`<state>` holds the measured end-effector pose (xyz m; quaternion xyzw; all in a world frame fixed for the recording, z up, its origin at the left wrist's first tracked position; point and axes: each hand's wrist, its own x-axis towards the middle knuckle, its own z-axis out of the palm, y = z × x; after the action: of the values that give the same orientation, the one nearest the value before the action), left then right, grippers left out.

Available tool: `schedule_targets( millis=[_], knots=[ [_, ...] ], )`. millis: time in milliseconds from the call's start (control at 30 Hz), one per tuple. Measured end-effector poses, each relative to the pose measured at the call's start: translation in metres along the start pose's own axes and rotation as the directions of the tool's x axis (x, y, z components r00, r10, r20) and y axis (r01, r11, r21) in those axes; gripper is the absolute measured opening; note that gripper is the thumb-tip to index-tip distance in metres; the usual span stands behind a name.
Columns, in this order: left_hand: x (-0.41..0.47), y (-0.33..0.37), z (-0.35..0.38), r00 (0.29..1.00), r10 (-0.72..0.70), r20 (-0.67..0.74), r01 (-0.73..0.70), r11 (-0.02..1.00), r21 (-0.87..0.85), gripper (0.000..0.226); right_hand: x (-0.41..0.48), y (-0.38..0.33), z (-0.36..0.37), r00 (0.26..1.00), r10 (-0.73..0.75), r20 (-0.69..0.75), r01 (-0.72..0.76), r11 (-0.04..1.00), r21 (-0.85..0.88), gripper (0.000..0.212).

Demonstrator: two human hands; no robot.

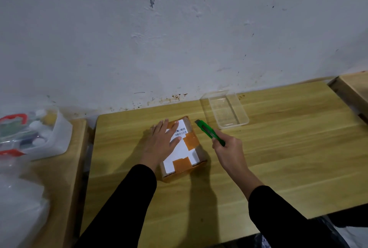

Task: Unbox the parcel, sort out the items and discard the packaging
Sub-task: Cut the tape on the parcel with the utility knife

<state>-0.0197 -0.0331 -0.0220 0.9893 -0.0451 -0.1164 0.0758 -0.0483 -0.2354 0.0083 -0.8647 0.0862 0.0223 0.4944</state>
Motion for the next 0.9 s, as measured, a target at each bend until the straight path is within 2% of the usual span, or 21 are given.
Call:
schedule_targets(
  millis=[133, 200, 300, 367, 467, 567, 667, 900],
  knots=[
    [0.006, -0.009, 0.003, 0.997, -0.036, -0.069, 0.044, 0.992, 0.118, 0.061, 0.007, -0.001, 0.004, 1.000, -0.003, -0.004, 0.003, 1.000, -0.011, 0.035],
    [0.007, -0.008, 0.002, 0.981, -0.169, -0.092, 0.176, 0.982, 0.066, 0.061, 0.009, -0.001, 0.003, 1.000, -0.011, -0.016, 0.010, 1.000, -0.021, 0.035],
    [-0.003, -0.010, -0.001, 0.914, -0.403, -0.050, 0.398, 0.913, -0.092, 0.069, 0.008, -0.002, 0.000, 0.999, -0.025, -0.036, 0.024, 0.999, -0.033, 0.034],
    [-0.015, -0.012, 0.000, 0.880, -0.476, -0.001, 0.467, 0.864, -0.189, 0.074, 0.006, -0.002, -0.002, 0.998, -0.031, -0.047, 0.029, 0.999, -0.045, 0.035],
    [-0.033, -0.001, 0.011, 0.866, -0.499, 0.041, 0.480, 0.803, -0.352, 0.075, 0.000, -0.002, -0.007, 0.998, -0.044, -0.037, 0.040, 0.994, -0.097, 0.036],
    [-0.047, 0.023, 0.024, 0.832, -0.549, 0.086, 0.507, 0.687, -0.520, 0.076, -0.005, -0.002, -0.010, 0.999, -0.049, -0.010, 0.046, 0.985, -0.166, 0.036],
    [-0.053, 0.035, 0.028, 0.811, -0.579, 0.085, 0.516, 0.640, -0.569, 0.075, -0.007, -0.002, -0.015, 0.998, -0.059, 0.016, 0.061, 0.972, -0.225, 0.036],
    [-0.051, 0.038, 0.031, 0.821, -0.566, 0.080, 0.469, 0.586, -0.661, 0.074, -0.001, -0.007, -0.017, 0.985, -0.138, 0.104, 0.167, 0.915, -0.366, 0.033]
  ],
)
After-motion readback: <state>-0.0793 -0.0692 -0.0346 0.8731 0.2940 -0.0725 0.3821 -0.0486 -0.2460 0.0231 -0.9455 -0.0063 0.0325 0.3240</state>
